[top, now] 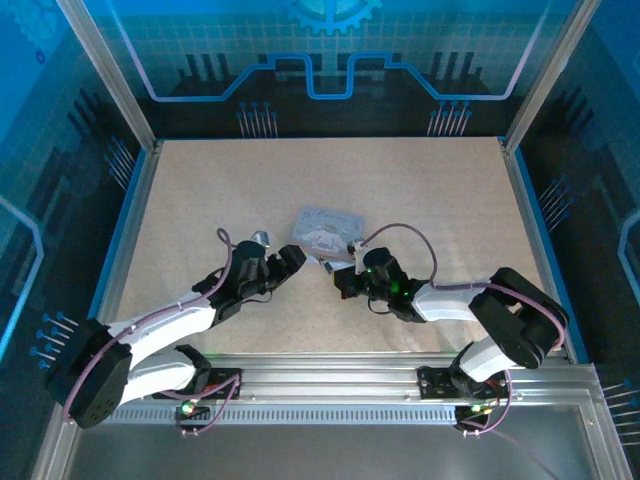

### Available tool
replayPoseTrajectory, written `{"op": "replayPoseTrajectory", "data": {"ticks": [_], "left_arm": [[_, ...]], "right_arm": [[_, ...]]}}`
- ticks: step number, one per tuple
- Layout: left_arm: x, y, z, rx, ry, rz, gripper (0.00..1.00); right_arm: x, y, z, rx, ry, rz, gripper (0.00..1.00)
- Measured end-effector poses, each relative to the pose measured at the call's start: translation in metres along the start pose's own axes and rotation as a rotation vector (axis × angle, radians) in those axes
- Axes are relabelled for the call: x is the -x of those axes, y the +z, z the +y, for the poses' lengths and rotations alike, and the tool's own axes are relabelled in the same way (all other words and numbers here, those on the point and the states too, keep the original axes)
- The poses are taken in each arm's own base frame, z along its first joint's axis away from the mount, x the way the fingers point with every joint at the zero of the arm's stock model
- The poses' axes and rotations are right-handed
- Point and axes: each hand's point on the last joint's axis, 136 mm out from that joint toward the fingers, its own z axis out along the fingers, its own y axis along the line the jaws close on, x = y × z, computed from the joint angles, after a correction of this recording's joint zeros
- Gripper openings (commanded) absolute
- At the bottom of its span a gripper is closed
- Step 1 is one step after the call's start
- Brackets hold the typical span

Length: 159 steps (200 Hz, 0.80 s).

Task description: Unlock the padlock with the key

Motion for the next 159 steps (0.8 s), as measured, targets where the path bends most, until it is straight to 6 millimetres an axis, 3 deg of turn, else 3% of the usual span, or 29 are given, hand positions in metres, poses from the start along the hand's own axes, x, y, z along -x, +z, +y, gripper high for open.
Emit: {"op": "replayPoseTrajectory", "data": {"ticks": [55, 134, 159], "left_arm": [[0.003, -0.003, 0.017, 0.066, 0.002, -0.003, 0.78], [0.004, -0.004, 0.022, 0.085, -0.005, -0.004, 0.78], [0.006, -0.004, 0.024, 0.089, -0.009, -0.009, 0.78]], "right_arm": [[-0.011, 0.011, -0.002, 0.036, 0.144, 0.03, 0.0], [-0.016, 0.016, -0.011, 0.031, 0.285, 0.034, 0.0], [-0.017, 0.017, -0.012, 0.027, 0.298, 0.038, 0.04]]}}
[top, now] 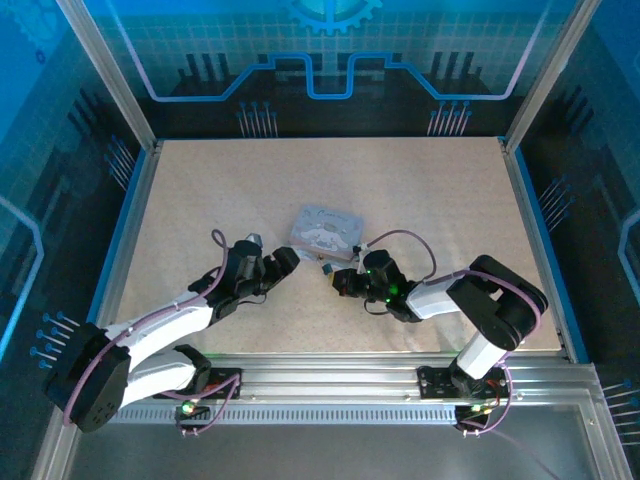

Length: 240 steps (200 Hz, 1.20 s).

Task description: Unlock the padlock with the key

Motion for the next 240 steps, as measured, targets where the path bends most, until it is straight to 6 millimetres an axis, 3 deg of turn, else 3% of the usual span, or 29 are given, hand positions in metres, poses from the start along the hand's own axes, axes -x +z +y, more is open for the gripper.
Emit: {"op": "replayPoseTrajectory", "data": {"ticks": [91, 130, 167, 213, 240], "left_arm": [[0.005, -0.001, 0.008, 0.025, 0.009, -0.009, 0.81], [0.007, -0.006, 0.01, 0.034, 0.027, -0.007, 0.87], [0.021, -0.013, 0.007, 0.037, 0.038, -0.027, 0.99], [0.052, -0.02, 0.0, 0.029, 0.054, -0.064, 0.99], [0.07, -0.011, -0.005, 0.028, 0.074, -0.045, 0.99]], "right_arm": [[-0.001, 0.0, -0.006, -0.025, 0.015, 0.005, 0.22], [-0.004, -0.002, -0.011, -0.051, 0.005, 0.019, 0.28], [0.006, -0.017, -0.003, -0.061, -0.061, -0.006, 0.46], [0.024, -0.036, 0.0, -0.071, -0.117, -0.045, 0.75], [0.034, -0.046, -0.007, -0.09, -0.13, -0.059, 0.94]]}}
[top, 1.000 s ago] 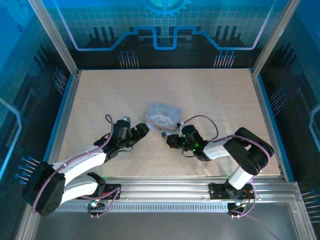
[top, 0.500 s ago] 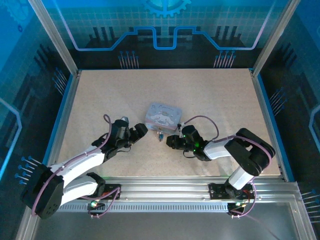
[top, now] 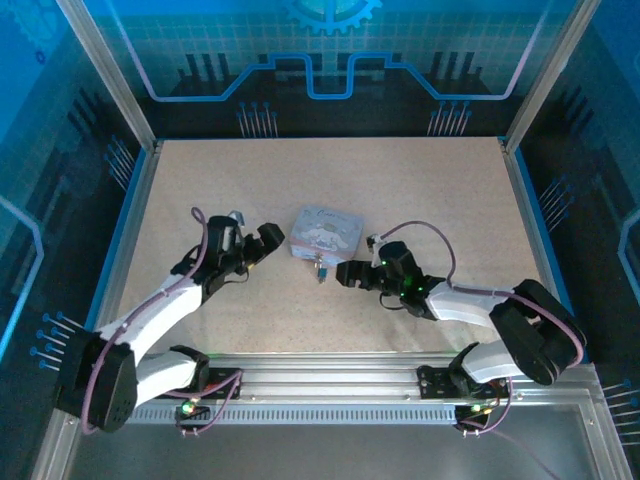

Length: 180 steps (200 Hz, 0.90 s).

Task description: Unlock the padlock with the key

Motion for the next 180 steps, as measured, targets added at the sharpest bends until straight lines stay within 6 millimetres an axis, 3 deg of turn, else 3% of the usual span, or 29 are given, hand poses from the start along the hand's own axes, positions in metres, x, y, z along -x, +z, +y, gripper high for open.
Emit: {"op": "replayPoseTrajectory", "data": {"ticks": [11, 52, 80, 131, 180], "left_arm": [[0.005, 0.009, -0.003, -0.003, 0.021, 0.025, 0.99], [0.016, 0.044, -0.028, -0.045, 0.115, 0.126, 0.96], [0.02, 0.063, -0.034, -0.053, 0.154, 0.166, 0.92], [0.008, 0.091, -0.029, -0.062, 0.164, 0.272, 0.82], [-0.009, 0.097, -0.031, -0.072, 0.173, 0.323, 0.8]], "right_arm": [[0.004, -0.003, -0.005, -0.007, 0.002, -0.004, 1.0], [0.014, -0.007, -0.014, -0.001, -0.002, 0.018, 1.0], [0.023, -0.002, -0.012, 0.024, -0.012, 0.032, 1.0], [0.028, 0.02, -0.008, 0.074, -0.03, 0.098, 1.0], [0.043, 0.035, -0.001, 0.091, -0.085, 0.125, 1.0]]}}
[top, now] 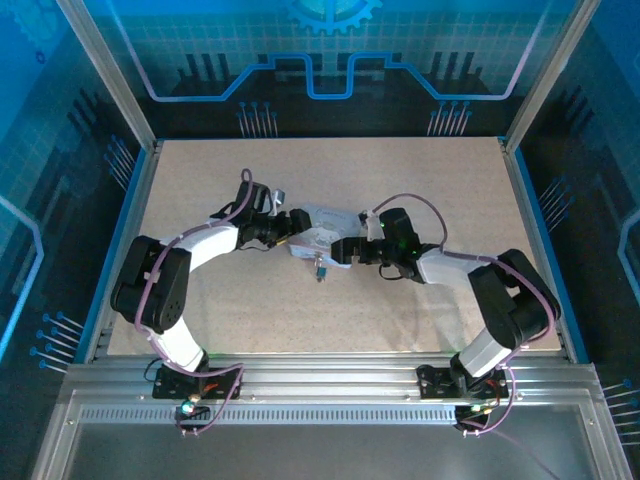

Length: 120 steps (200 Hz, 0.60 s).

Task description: Unlock the padlock with the key

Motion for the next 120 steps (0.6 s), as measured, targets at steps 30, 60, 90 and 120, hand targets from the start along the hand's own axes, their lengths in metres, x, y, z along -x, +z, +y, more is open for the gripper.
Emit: {"op": "replayPoseTrajectory", "data": {"ticks": [30, 60, 90, 120], "left_arm": [[-0.007, -0.002, 0.002, 0.005, 0.004, -0.008, 0.8], [-0.023, -0.01, 0.003, 0.017, 0.004, -0.009, 0.79], [-0.04, -0.016, 0.005, 0.023, -0.012, -0.004, 0.8], [-0.054, -0.022, 0.005, 0.022, -0.021, 0.002, 0.81]], "right_arm": [[0.006, 0.005, -0.003, -0.011, -0.031, 0.013, 1.0], [0.014, 0.013, -0.006, -0.01, -0.063, 0.013, 0.99], [0.02, 0.02, -0.006, -0.001, -0.085, 0.008, 1.0], [0.02, 0.021, -0.005, 0.011, -0.092, 0.013, 1.0]]}}
